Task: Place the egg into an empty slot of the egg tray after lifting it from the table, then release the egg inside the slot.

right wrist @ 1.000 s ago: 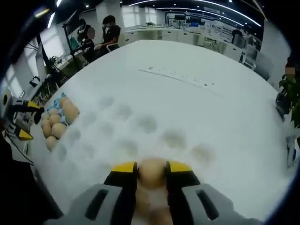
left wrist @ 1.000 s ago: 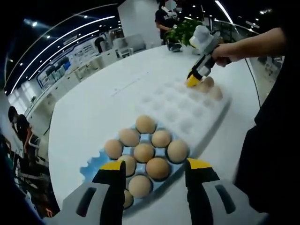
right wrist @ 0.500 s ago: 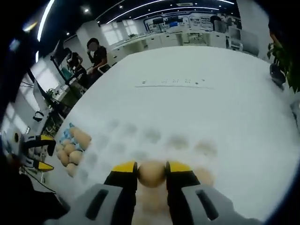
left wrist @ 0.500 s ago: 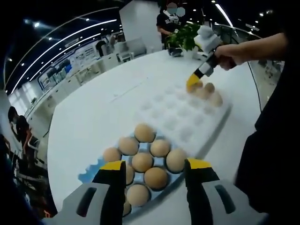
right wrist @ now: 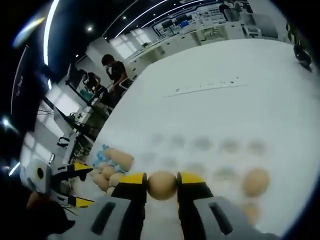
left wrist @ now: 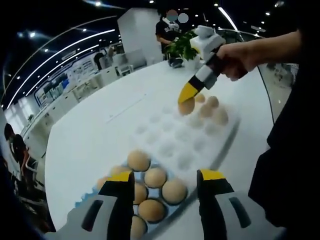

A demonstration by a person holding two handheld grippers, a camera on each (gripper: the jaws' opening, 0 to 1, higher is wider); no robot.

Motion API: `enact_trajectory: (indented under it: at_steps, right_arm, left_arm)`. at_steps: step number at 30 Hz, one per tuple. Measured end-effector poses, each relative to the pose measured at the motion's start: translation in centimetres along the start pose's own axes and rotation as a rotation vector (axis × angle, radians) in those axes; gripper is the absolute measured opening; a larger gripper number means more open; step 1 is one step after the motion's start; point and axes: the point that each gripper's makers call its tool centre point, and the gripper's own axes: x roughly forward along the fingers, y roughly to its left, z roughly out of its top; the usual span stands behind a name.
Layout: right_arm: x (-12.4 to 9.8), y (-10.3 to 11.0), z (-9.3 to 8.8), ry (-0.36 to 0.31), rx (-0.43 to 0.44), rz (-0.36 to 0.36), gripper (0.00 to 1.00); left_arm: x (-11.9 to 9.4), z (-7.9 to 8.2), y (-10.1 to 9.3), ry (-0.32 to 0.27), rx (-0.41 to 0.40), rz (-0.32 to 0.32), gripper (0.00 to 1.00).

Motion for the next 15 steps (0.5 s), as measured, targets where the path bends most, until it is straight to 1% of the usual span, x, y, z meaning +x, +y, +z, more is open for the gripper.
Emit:
enact_trajectory:
  at_steps: [3, 4, 5, 7, 10, 12, 14, 15]
  right_arm:
    - [0.1, 1.1, -0.3, 0.005, 0.021, 0.035, 0.24]
    - [0.2, 1.7, -0.5, 0.013, 0.035, 0.061, 0.24]
    - [0.3, 2.1, -0.6, 0.015, 0.046, 0.072, 0.24]
    - [0.4, 2.9, -1.0, 0.026, 0.056, 0.096, 0.24]
    - [0.5, 4.2, -1.4, 0.038, 0.093, 0.143, 0.24]
    - [0.6, 5.3, -1.6, 0.041, 0.139, 0.187, 0.24]
    - [0.7, 6.2, -2.0, 0.056, 0.151, 0.221, 0.24]
    - [0.9, 6.3, -2.1, 0.053, 0.148, 0.22, 0.24]
  left_arm:
    - [0.4, 0.7, -0.3, -0.032, -0.009, -0.007, 0.51]
    - [0.5, 0.9, -0.4, -0.036, -0.011, -0.008, 0.51]
    - [0.7, 1.0, -0.7, -0.037, -0.01, -0.015, 0.51]
    - [1.1, 1.2, -1.0, -0.038, -0.001, -0.025, 0.51]
    - [1.4, 1.9, -1.4, -0.062, 0.02, -0.031, 0.49]
    - [1.5, 2.4, -1.6, -0.084, 0.007, -0.034, 0.49]
    - [1.6, 2.9, -1.8, -0.103, -0.01, -0.041, 0.48]
    - [1.7, 3.0, -1.9, -0.105, -0.011, -0.043, 0.48]
